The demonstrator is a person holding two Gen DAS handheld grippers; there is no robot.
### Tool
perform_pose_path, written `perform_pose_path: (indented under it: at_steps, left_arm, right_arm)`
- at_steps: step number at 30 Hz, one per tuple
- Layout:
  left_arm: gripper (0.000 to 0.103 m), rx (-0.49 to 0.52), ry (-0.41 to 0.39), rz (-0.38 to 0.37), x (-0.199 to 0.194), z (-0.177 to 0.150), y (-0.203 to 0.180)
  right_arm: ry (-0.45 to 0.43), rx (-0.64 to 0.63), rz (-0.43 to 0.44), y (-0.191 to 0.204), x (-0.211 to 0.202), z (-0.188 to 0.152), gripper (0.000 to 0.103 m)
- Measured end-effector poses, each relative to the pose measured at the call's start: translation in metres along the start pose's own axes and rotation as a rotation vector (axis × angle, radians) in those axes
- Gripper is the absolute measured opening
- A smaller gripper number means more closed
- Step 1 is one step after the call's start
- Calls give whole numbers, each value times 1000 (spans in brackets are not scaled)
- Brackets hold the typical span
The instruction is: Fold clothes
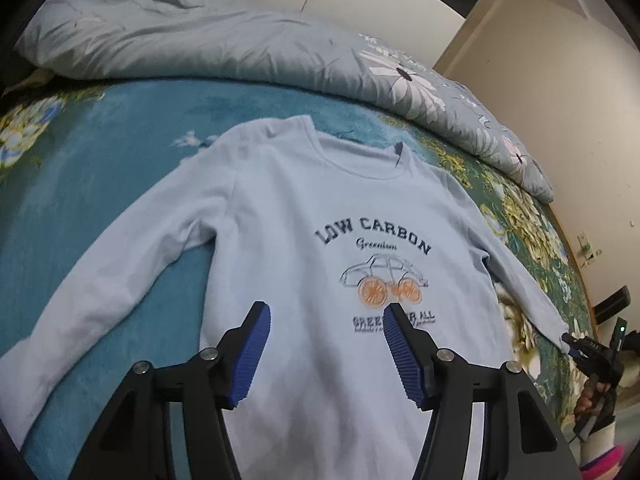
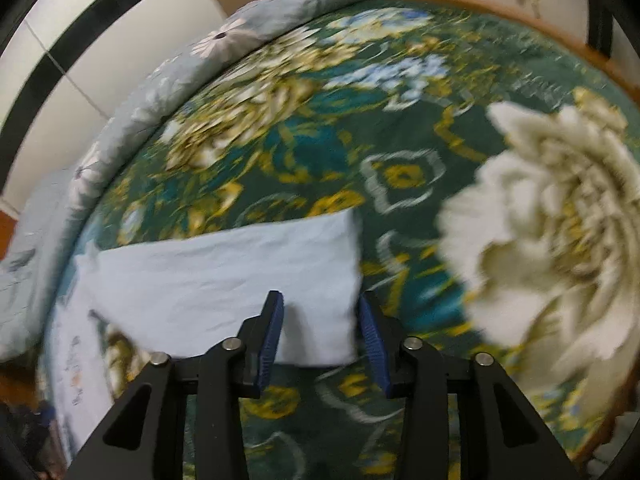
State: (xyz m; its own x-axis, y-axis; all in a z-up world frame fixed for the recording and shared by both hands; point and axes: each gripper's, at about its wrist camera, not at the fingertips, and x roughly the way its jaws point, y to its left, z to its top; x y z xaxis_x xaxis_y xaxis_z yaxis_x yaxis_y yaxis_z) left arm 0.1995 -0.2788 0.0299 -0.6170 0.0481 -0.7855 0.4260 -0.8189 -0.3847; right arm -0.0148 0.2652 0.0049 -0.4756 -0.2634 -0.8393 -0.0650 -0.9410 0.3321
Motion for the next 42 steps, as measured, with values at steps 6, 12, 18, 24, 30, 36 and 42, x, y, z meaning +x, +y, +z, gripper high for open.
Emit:
perform_pose_path:
  at_steps: [6,12,18,24,30,36,42]
  left_arm:
    - [63,-55,-23,-8,-7,1,22]
    - [63,-81,-21,-31,4,8,39]
    - [63,-86,-32,-70,13,23,45]
    - [64,-24,-54,-100,12,34,35]
    - [69,-11,-75,-127,6,33,35]
    - [71,-34,-102,-170,-1,32,45]
    - [71,-50,-126,-206,-3,31,59]
  right_arm:
    - [-117,34,-42,8,-25,17,5]
    - [-260,62,-73,22,-65,65,3]
    - [-236,-53,-122,67,-67,61,3]
    - [-149,141,-107,24,-45,46,26]
    - [-80,383,-44,-19,-9,28,32]
    - [-109,483,-19,-18,8,22,33]
    - [-191,409,-61,15,-1,29,5]
